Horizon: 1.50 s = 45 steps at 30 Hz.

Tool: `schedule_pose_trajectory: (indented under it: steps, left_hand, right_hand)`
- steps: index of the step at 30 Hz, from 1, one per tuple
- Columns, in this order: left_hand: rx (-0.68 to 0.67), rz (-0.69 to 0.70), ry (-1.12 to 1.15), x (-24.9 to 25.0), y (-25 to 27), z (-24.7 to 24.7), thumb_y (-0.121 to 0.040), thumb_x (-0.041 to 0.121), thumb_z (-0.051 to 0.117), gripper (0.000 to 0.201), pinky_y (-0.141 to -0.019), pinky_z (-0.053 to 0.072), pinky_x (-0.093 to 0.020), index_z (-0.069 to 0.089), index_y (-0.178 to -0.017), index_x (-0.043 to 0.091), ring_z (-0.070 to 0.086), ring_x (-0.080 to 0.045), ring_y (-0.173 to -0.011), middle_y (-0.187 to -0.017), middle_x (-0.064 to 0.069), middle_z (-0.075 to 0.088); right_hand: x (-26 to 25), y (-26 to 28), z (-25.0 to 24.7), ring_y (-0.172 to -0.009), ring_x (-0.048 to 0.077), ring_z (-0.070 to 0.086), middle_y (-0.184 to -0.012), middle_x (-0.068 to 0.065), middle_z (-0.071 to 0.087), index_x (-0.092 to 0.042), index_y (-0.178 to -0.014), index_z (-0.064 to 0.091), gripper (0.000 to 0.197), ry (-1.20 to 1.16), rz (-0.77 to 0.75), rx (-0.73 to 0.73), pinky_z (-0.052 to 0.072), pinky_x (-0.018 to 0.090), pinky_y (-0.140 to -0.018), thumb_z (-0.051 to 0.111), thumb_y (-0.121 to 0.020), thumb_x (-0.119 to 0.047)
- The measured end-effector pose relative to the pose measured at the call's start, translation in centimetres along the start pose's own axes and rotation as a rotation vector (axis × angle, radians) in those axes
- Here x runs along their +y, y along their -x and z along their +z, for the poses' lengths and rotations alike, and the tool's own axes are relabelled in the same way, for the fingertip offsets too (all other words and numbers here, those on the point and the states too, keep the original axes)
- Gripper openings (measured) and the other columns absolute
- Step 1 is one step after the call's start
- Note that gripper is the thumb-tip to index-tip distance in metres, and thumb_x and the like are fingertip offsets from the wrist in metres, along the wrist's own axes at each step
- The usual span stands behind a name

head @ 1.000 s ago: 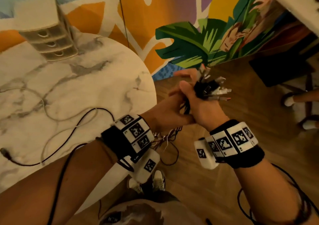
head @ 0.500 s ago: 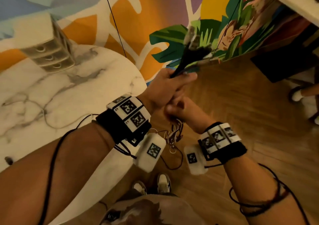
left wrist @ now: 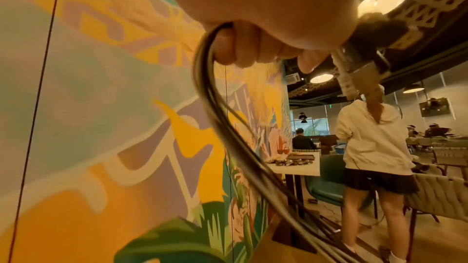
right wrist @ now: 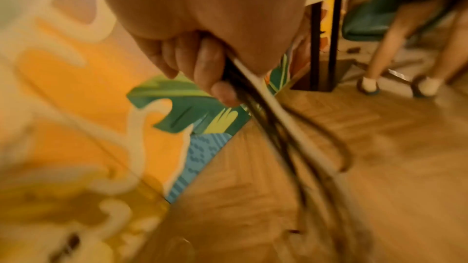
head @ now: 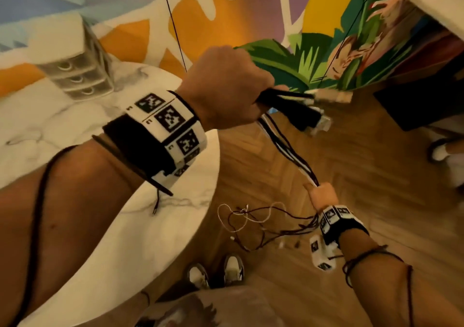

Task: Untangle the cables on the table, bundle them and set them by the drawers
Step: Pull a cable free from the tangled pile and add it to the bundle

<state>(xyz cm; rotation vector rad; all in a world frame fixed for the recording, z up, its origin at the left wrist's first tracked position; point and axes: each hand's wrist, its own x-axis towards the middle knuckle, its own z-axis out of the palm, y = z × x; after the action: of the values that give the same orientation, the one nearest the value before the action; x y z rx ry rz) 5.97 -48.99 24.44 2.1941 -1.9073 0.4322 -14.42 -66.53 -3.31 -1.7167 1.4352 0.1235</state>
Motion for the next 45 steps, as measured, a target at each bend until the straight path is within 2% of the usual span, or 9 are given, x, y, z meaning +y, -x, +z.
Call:
schedule_pose_trajectory:
  steps: [8,10,13,19,22,24,28,39,45]
  left_hand:
    - [-0.181,-0.364,0.560,3.9,0.5,8.6,-0.088,0.034,0.056,0.030,-0.053,0.036,-0.035,0.061,-0.067,0.013,0.053,-0.028,-0.055,-0.052,0.003,0.049]
    - [-0.251,-0.578,0.728,4.7,-0.3,9.4,-0.083,0.049,0.057,0.045,-0.059,0.043,-0.035,0.066,-0.078,0.005,0.056,-0.027,-0.063,-0.066,-0.008,0.060]
    - [-0.347,-0.601,0.946,5.7,-1.5,9.4,-0.077,0.053,0.067,0.044,-0.051,0.032,-0.021,0.060,-0.068,0.010,0.046,-0.010,-0.051,-0.057,0.003,0.049]
    - [-0.100,-0.577,0.888,5.8,-3.9,8.0,-0.085,0.029,0.066,0.025,-0.048,0.030,-0.020,0.066,-0.071,0.008,0.048,-0.009,-0.053,-0.060,-0.002,0.055]
    - [-0.028,-0.506,0.802,5.6,-4.0,7.8,-0.084,0.016,0.062,0.014,-0.057,0.038,-0.021,0.069,-0.087,0.004,0.057,-0.018,-0.070,-0.079,-0.008,0.066]
    - [0.033,-0.520,0.783,4.7,-3.8,7.5,-0.087,0.018,0.061,0.015,-0.056,0.037,-0.015,0.068,-0.094,0.007,0.057,-0.004,-0.066,-0.074,0.004,0.063]
    - [0.185,-0.555,0.834,2.3,-3.8,5.9,-0.092,0.019,0.056,0.015,-0.053,0.033,-0.003,0.066,-0.099,0.009,0.048,0.017,-0.056,-0.066,0.021,0.046]
    - [0.378,-0.415,0.777,-0.7,-4.8,3.4,-0.093,0.023,0.051,0.024,-0.067,0.038,-0.007,0.062,-0.110,0.010,0.051,0.008,-0.070,-0.078,0.019,0.053]
    - [0.415,-0.429,0.722,-1.6,-3.9,2.4,-0.094,0.028,0.050,0.014,-0.064,0.042,-0.019,0.059,-0.094,0.018,0.047,-0.001,-0.064,-0.069,0.016,0.047]
  right_hand:
    - [-8.4,5.3,-1.2,-0.034,0.012,0.031,-0.041,-0.007,0.037,-0.020,-0.053,0.043,0.028,-0.508,-0.208,-0.127,0.024,0.020,-0.039,0.062,-0.074,-0.021]
    - [-10.2,7.4,-2.3,-0.035,0.012,0.031,-0.041,-0.007,0.038,-0.016,-0.058,0.047,0.017,-0.496,-0.322,-0.185,0.024,0.021,-0.040,0.058,-0.068,-0.022]
    - [-13.2,9.6,-3.9,-0.047,0.007,0.039,-0.056,-0.007,0.044,-0.022,-0.062,0.047,0.022,-0.277,-0.477,-0.178,0.032,0.021,-0.046,0.056,-0.080,-0.014]
    - [-16.0,12.3,-6.2,-0.036,-0.004,0.045,-0.038,-0.017,0.050,-0.029,-0.057,0.048,0.043,-0.458,-0.718,-0.167,0.031,0.008,-0.041,0.052,-0.079,0.008]
    - [-13.8,10.6,-3.7,-0.036,0.003,0.035,-0.037,-0.011,0.041,-0.023,-0.047,0.039,0.041,-0.481,-0.634,-0.219,0.030,0.024,-0.045,0.058,-0.076,-0.001]
    - [-11.5,8.5,-1.5,-0.039,0.011,0.031,-0.041,-0.011,0.034,-0.025,-0.047,0.033,0.041,-0.403,-0.542,-0.235,0.026,0.028,-0.048,0.059,-0.073,-0.007]
    - [-7.0,5.2,1.4,-0.035,0.005,0.035,-0.045,-0.007,0.037,-0.020,-0.052,0.037,0.039,-0.252,-0.392,-0.221,0.034,0.025,-0.045,0.056,-0.081,-0.002]
    - [-2.0,1.2,5.8,-0.032,0.014,0.044,-0.038,0.001,0.046,-0.017,-0.047,0.053,0.044,-0.035,-0.011,-0.389,0.043,0.025,-0.049,0.057,-0.090,-0.020]
    - [-2.7,-0.3,4.4,-0.064,0.029,0.061,-0.081,0.017,0.067,0.002,-0.093,0.065,0.041,0.123,0.075,-0.105,0.040,0.025,-0.050,0.050,-0.094,-0.037]
